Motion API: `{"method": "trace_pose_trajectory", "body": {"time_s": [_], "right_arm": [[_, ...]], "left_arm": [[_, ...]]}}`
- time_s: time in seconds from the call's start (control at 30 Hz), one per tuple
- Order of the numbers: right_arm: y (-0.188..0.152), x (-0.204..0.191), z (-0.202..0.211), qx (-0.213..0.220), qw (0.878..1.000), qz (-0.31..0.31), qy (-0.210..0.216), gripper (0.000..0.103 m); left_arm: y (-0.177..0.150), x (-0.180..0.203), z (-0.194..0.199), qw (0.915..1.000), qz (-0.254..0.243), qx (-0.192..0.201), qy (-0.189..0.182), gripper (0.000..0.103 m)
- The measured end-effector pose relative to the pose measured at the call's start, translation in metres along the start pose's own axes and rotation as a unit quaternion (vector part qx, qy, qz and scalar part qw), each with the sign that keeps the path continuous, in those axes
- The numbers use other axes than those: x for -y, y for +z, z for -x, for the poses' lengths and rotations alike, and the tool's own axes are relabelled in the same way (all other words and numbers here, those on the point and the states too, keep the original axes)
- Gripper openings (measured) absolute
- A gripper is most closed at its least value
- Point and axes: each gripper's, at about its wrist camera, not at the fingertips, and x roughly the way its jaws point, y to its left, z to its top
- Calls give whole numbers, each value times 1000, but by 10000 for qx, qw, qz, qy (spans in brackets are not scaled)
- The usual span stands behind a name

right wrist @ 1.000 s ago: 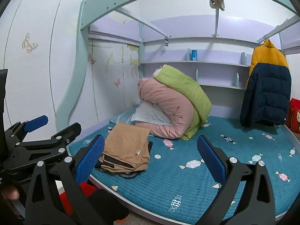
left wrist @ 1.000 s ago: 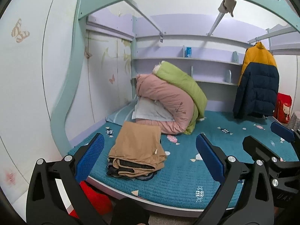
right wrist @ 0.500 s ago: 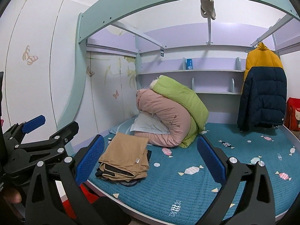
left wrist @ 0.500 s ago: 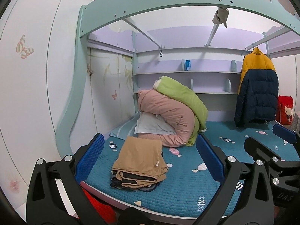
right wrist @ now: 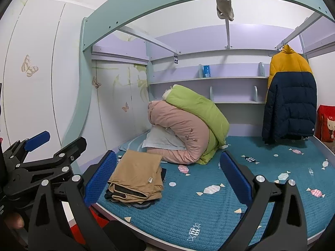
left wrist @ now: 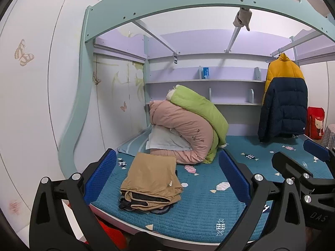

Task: Fold large clothes

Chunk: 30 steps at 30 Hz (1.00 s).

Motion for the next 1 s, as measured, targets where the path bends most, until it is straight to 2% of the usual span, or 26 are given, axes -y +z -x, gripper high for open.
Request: {"method": "trace_pose_trajectory", "body": {"time_s": [1.0], "right_arm": [[2,6,1,-30,10000,-37,-63,96]], "left_arm": [[0,4,-4,10000,-19,2,-38,98]]}}
